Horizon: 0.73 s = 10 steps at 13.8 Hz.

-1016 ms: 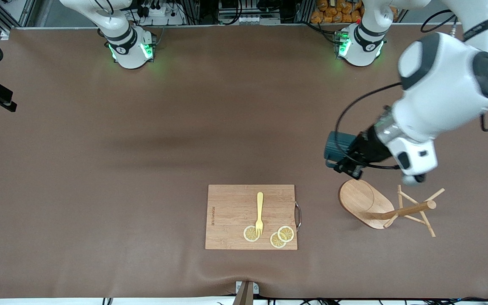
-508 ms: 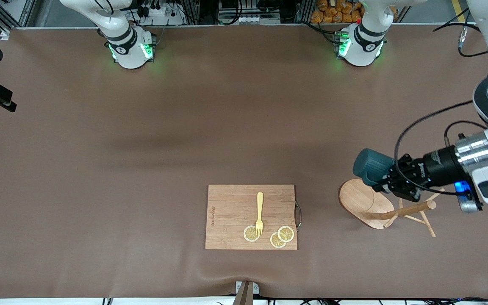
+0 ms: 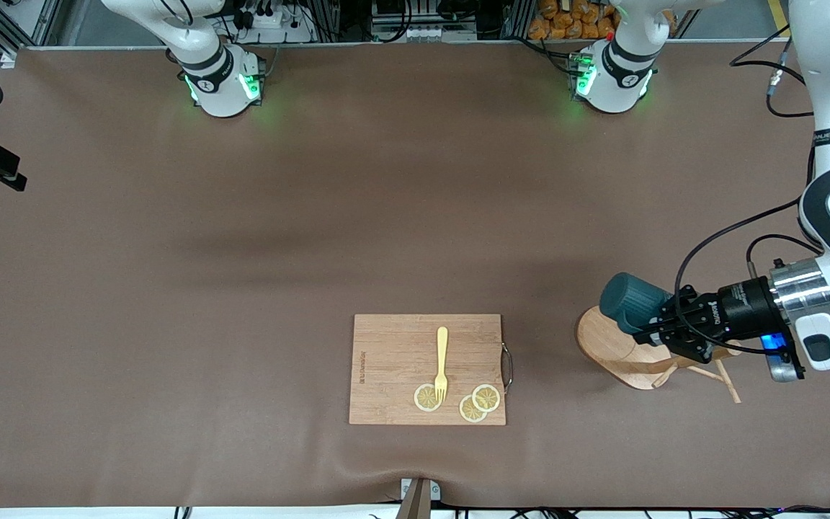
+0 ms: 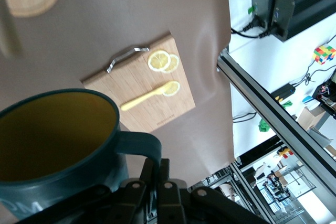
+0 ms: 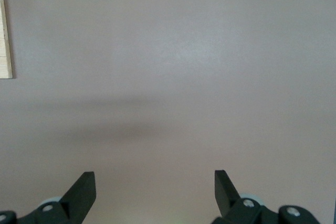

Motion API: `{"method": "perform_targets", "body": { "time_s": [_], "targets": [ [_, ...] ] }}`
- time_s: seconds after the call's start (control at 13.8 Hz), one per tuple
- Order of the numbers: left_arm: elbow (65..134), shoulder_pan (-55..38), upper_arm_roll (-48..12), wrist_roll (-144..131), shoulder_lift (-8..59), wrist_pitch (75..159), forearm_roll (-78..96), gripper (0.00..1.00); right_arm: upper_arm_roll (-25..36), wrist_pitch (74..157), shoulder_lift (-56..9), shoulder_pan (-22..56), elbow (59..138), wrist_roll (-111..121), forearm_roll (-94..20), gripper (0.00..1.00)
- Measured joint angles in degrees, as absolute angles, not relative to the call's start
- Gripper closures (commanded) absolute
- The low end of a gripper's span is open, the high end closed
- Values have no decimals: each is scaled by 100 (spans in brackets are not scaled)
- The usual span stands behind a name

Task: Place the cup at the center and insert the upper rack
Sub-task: 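Hook the mug handle onto a stand peg with the left gripper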

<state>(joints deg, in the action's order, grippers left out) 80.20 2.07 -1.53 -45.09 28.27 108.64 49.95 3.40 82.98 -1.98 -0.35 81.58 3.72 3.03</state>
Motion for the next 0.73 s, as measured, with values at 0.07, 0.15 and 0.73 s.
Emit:
{"method": "perform_targets", "body": {
  "time_s": [0.07,0.15,0.73],
  "targets": [
    [8085,297,-153,-4300,2868,10864,4995,100,340,8298,-198,-39,8159,372,302,0],
    [8127,383,-150,-4129,2923,10864,4995,100,340,8298,-199,-39,8159,371,303,0],
    [8137,679,-148,-3747,3115,10877,4996,100,304,8284,-213,-38,8167,372,301,0]
  ]
}}
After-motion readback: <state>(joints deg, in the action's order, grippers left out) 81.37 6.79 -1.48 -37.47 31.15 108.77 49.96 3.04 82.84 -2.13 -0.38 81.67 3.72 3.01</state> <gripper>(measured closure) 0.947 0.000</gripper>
